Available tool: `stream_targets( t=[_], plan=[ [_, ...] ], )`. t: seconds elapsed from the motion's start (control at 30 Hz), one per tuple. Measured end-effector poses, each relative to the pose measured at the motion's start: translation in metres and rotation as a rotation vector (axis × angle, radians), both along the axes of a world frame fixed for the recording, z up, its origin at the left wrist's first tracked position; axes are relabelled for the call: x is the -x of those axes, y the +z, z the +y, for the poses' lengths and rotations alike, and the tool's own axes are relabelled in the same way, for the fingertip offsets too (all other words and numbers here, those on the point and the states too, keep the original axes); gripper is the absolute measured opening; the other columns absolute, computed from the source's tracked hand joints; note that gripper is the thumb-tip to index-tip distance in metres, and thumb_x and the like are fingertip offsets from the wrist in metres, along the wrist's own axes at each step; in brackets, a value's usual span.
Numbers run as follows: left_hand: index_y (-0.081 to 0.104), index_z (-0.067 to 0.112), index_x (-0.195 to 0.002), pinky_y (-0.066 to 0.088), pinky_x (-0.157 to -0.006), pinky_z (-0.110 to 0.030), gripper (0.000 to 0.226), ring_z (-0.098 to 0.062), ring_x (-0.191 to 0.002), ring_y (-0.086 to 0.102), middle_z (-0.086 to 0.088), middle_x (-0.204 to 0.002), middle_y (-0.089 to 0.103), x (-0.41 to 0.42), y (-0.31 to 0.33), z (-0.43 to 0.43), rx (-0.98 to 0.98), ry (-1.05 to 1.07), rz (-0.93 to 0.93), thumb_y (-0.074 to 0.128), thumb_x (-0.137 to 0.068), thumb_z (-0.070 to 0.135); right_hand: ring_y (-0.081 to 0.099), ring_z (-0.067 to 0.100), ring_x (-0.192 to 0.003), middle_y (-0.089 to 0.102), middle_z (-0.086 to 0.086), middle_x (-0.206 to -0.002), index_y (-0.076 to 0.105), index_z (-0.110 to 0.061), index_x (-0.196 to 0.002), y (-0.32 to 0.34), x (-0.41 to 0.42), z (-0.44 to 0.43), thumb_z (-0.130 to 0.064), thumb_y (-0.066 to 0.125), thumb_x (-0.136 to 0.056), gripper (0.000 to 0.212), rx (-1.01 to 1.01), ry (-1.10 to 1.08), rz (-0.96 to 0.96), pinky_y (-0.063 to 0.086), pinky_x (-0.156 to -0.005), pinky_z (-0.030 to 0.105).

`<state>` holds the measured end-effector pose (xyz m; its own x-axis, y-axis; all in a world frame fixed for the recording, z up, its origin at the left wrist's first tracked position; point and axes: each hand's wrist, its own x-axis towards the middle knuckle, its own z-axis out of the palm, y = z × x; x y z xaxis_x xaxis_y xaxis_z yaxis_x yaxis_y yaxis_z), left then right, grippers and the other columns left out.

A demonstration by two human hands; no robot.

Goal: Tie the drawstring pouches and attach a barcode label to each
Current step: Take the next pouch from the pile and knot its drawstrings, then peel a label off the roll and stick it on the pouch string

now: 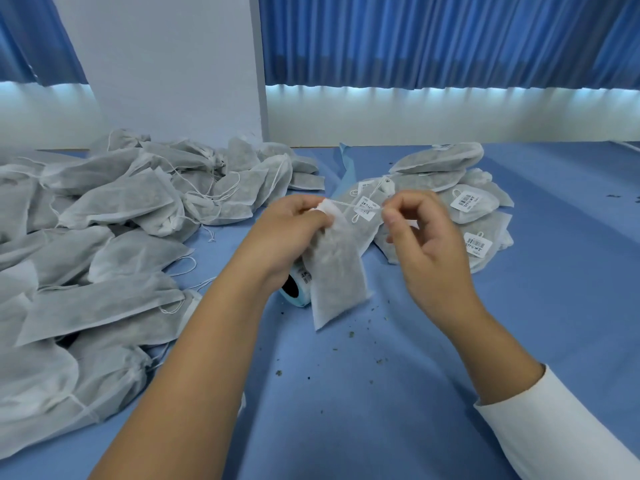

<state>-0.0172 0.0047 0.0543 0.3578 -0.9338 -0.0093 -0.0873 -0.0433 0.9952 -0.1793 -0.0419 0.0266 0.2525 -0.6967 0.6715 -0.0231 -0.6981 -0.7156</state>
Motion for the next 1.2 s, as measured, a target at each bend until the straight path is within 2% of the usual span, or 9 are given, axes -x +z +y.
stream_targets(
  t=[0.23, 0.3, 0.37, 0.47, 0.67, 0.83, 0.93, 1.03, 1.2],
  plan=[
    [0.067, 0.008, -0.092, 0.052, -0.076, -0.033, 0.015, -0.017, -0.073, 0.063, -0.005, -0.074, 0.068, -0.001, 0.003, -0.005, 0.138, 0.051, 0.39, 0.055, -0.096, 0.0, 0.034, 0.004, -0.137, 0.046, -0.008, -0.135, 0.057, -0.032, -0.091, -0.011, -0.005, 0.004, -0.017, 0.058, -0.097, 0.016, -0.032, 0.133, 0.306, 0.03, -0.111, 0.028],
    [0.066, 0.006, -0.091, 0.053, -0.073, -0.032, 0.016, -0.016, -0.07, 0.063, -0.006, -0.073, 0.068, -0.001, 0.003, -0.005, 0.156, 0.05, 0.424, 0.053, -0.096, -0.001, 0.041, -0.005, -0.129, 0.055, -0.014, -0.125, 0.056, -0.029, -0.092, -0.01, -0.004, 0.003, -0.017, 0.055, -0.098, 0.014, -0.103, 0.211, 0.287, 0.036, -0.103, 0.025],
    [0.066, 0.006, -0.09, 0.053, -0.073, -0.032, 0.015, -0.016, -0.072, 0.063, -0.007, -0.076, 0.067, 0.001, 0.003, -0.006, 0.159, 0.074, 0.427, 0.054, -0.097, 0.001, 0.053, -0.005, -0.096, 0.058, -0.023, -0.095, 0.057, -0.022, -0.092, -0.01, -0.004, 0.001, -0.013, 0.055, -0.098, 0.011, -0.115, 0.238, 0.28, 0.04, -0.084, 0.02],
    [0.065, 0.008, -0.094, 0.05, -0.073, -0.033, 0.006, -0.017, -0.078, 0.06, -0.004, -0.08, 0.064, 0.005, 0.002, -0.007, 0.155, 0.105, 0.41, 0.06, -0.095, 0.009, 0.046, 0.0, -0.072, 0.052, -0.022, -0.077, 0.058, -0.017, -0.092, -0.012, -0.003, -0.001, -0.013, 0.055, -0.098, 0.007, -0.121, 0.217, 0.244, 0.036, -0.07, 0.014],
    [0.072, 0.01, -0.092, 0.06, -0.086, -0.038, 0.018, -0.024, -0.09, 0.073, -0.008, -0.094, 0.076, 0.008, -0.003, -0.002, 0.032, -0.058, 0.15, 0.076, -0.085, 0.026, 0.051, 0.01, -0.082, 0.058, -0.009, -0.087, 0.059, -0.021, -0.093, -0.011, -0.002, -0.004, -0.018, 0.055, -0.099, 0.007, -0.168, 0.188, 0.105, 0.042, -0.075, 0.028],
    [0.074, 0.007, -0.091, 0.059, -0.087, -0.047, 0.019, -0.025, -0.088, 0.074, -0.009, -0.091, 0.077, 0.002, -0.006, -0.005, 0.048, 0.079, 0.103, 0.076, -0.084, 0.025, 0.061, 0.007, -0.097, 0.066, -0.014, -0.102, 0.064, -0.022, -0.102, -0.015, -0.005, -0.006, -0.01, 0.055, -0.098, 0.015, -0.259, 0.241, 0.049, 0.05, -0.088, 0.034],
    [0.069, 0.01, -0.082, 0.061, -0.074, -0.034, 0.017, -0.02, -0.078, 0.073, -0.003, -0.077, 0.075, -0.011, -0.006, -0.008, 0.165, 0.265, 0.201, 0.075, -0.085, 0.025, 0.063, 0.005, -0.097, 0.066, -0.02, -0.106, 0.063, -0.026, -0.103, -0.018, -0.006, -0.009, -0.006, 0.056, -0.096, 0.022, -0.32, 0.212, 0.027, 0.052, -0.092, 0.035],
    [0.068, 0.012, -0.082, 0.06, -0.061, -0.025, 0.013, -0.007, -0.064, 0.071, 0.005, -0.066, 0.073, -0.026, -0.006, -0.01, 0.262, 0.393, 0.416, 0.07, -0.089, 0.022, 0.058, -0.005, -0.104, 0.062, -0.016, -0.113, 0.061, -0.037, -0.097, -0.029, -0.011, -0.008, -0.008, 0.06, -0.093, 0.029, -0.283, 0.16, 0.242, 0.047, -0.082, 0.017],
    [0.064, 0.012, -0.088, 0.055, -0.05, -0.023, 0.011, -0.009, -0.054, 0.068, 0.002, -0.061, 0.071, -0.032, -0.018, -0.015, 0.184, 0.362, 0.677, 0.065, -0.093, 0.022, 0.049, -0.005, -0.116, 0.056, -0.014, -0.124, 0.062, -0.039, -0.11, -0.041, -0.023, -0.001, -0.016, 0.062, -0.094, 0.028, -0.114, 0.207, 0.473, 0.046, -0.09, 0.013]
  ],
)
